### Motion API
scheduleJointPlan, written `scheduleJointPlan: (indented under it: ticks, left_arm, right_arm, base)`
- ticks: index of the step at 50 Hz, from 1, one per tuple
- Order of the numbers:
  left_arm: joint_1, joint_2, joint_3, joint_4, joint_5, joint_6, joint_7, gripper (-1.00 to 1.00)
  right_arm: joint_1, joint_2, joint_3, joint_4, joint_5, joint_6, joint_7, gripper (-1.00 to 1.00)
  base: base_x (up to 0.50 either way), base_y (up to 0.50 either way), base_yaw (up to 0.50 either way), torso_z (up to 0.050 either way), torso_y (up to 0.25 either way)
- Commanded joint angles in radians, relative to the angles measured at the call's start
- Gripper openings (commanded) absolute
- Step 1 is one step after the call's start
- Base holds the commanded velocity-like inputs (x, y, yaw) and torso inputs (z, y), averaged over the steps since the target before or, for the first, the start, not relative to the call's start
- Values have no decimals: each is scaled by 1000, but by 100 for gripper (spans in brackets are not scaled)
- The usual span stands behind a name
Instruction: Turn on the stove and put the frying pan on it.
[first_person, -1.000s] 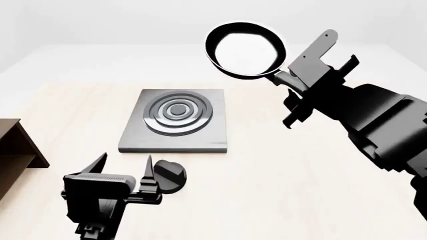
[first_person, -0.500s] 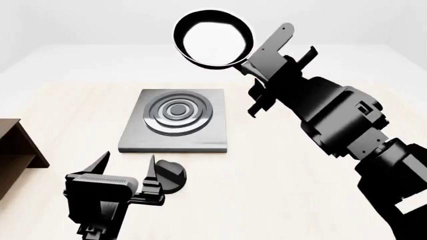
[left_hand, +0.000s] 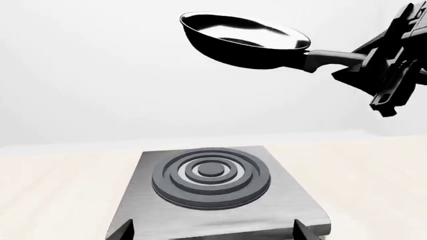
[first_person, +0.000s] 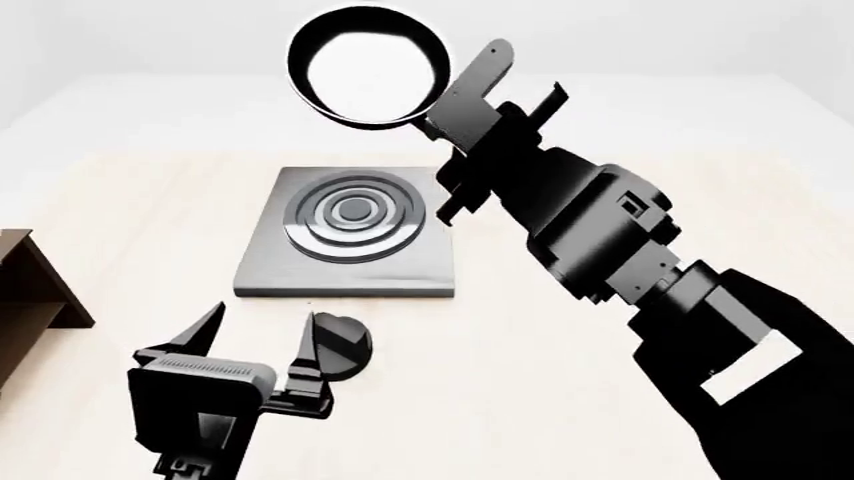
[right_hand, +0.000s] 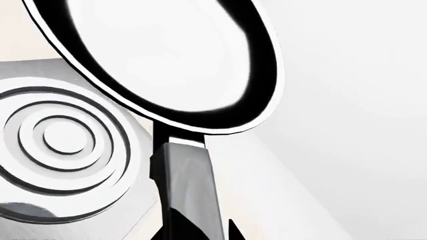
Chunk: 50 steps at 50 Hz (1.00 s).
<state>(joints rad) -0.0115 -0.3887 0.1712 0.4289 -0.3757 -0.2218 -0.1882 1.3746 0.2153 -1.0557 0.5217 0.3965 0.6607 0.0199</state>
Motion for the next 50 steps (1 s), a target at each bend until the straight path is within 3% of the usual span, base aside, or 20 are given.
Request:
scheduleJointPlan:
  ticks: [1,19,44,50]
  left_arm:
    - [5,-3,2,3,1,16,3,100]
    - [2,-6,-3,-2,-15,12,-1,100]
    - [1,-4,-3,-22,-29,9,-9,100]
    - [1,-3,0,-27,-27,11,-11,100]
  right_arm:
    - [31,-59,5,54,-94,-24,27,-100]
    - [38,-122,28,144,-80,-53,43,-100]
    - [23,-208,41,266,-24,-131,63,-100]
    - [24,-213,-18,275,24,-152,98,-100]
  base:
    - [0,0,0,0,-250]
    - [-1,0,0,0,-250]
    - [0,0,0,0,1]
    - [0,0,0,0,2]
